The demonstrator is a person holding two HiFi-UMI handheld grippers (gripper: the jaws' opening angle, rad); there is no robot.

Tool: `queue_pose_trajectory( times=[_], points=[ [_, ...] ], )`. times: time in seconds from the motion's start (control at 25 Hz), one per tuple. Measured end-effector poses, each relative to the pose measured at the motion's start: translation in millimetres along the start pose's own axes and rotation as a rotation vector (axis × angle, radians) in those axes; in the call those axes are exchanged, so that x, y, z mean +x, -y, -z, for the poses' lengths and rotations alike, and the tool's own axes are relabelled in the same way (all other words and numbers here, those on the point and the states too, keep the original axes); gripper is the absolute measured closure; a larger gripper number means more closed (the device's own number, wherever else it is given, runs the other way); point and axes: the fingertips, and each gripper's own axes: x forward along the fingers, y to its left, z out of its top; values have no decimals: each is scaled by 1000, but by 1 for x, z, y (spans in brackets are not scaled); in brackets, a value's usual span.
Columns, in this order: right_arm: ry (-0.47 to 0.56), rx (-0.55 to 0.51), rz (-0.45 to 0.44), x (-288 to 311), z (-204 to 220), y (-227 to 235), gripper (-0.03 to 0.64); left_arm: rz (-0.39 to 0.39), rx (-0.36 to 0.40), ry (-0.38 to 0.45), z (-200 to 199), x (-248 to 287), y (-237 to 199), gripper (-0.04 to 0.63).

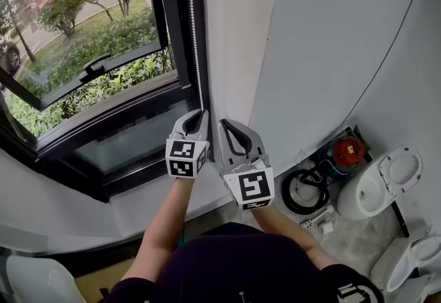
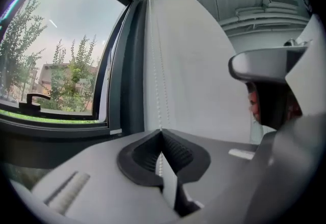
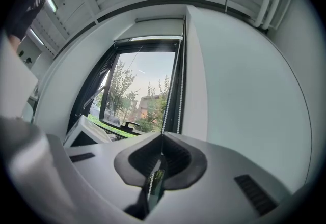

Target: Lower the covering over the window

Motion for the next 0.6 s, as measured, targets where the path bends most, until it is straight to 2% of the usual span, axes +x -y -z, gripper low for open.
queue_pose_trajectory(
  times=[0.12, 0.24, 0.36, 0.6],
  points=[
    [-8, 19, -5, -3, 2, 0, 604, 3, -10, 22, -5, -18, 12, 584],
    [-32, 32, -31, -7, 9, -3, 604, -13, 17, 34, -4, -34, 26, 584],
    [-63, 50, -80, -12, 16, -12, 604, -7, 18, 11, 9, -47, 45, 584],
    [-122, 54, -136, -23, 30, -27, 603, 9, -41, -64, 54, -67, 81, 584]
  ],
)
